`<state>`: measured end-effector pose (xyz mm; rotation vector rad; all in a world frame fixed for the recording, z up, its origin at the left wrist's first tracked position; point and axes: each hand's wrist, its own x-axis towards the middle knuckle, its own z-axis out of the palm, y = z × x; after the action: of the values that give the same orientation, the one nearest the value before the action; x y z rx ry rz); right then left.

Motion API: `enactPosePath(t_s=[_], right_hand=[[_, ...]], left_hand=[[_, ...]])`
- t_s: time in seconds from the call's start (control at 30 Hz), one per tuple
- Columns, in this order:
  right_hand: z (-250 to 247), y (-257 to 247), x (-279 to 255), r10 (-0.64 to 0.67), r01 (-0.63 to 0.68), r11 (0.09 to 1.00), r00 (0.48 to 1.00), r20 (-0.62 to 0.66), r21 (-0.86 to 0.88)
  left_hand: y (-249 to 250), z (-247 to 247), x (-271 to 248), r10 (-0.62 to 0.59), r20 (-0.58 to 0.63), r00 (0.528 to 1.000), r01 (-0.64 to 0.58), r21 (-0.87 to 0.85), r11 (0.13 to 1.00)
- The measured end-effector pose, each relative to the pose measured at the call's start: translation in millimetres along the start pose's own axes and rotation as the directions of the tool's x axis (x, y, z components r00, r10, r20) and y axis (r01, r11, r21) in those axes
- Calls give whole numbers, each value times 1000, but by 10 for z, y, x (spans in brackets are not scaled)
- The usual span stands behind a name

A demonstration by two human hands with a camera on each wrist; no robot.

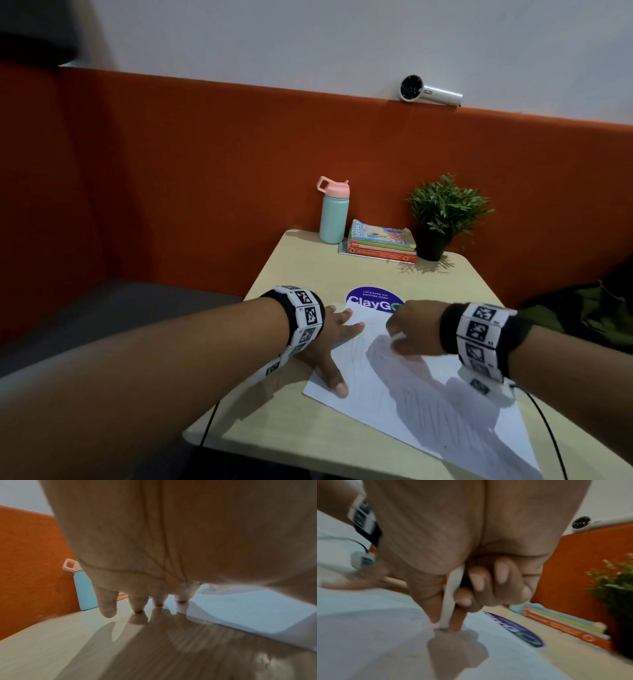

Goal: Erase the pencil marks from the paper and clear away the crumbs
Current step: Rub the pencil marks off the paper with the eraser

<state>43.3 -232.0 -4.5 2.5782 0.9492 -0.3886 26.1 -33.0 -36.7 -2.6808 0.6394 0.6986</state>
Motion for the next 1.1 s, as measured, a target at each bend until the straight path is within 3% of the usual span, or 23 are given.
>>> enactPosePath(t_s=[0.13,0.3,0.4,0.5,0.67,0.83,1.0,1.1], right_hand=[[103,-312,-174,-183,178,980,982,54,88],[-78,51,24,6,-7,1000,1000,31,14],[-15,-191,-10,-92,93,995,995,30,-39],[-1,-388,-109,-215,213,976,974,66,48],[-117,14,135,-3,3,1000,1000,13,-31],[35,-328,-52,-210,209,977,977,46,35],[-101,18,116,0,0,999,1000,-5,-49],[-22,-220,55,-103,103,994,995,5,-44]], left_hand=[[-13,26,15,-4,-6,1000,4,-9,1000],[-18,16,23,6,-4,1000,-6,-1,1000],[-22,30,36,-1,0,1000,1,-9,1000],[-15,39,38,-4,-3,1000,4,-4,1000],[-3,4,18,5,-2,1000,-5,4,1000],[-34,47,35,-1,-7,1000,1,-27,1000],[-30,20,31,13,-1,1000,-13,-7,1000],[-27,35,27,9,-12,1000,-9,-9,1000]])
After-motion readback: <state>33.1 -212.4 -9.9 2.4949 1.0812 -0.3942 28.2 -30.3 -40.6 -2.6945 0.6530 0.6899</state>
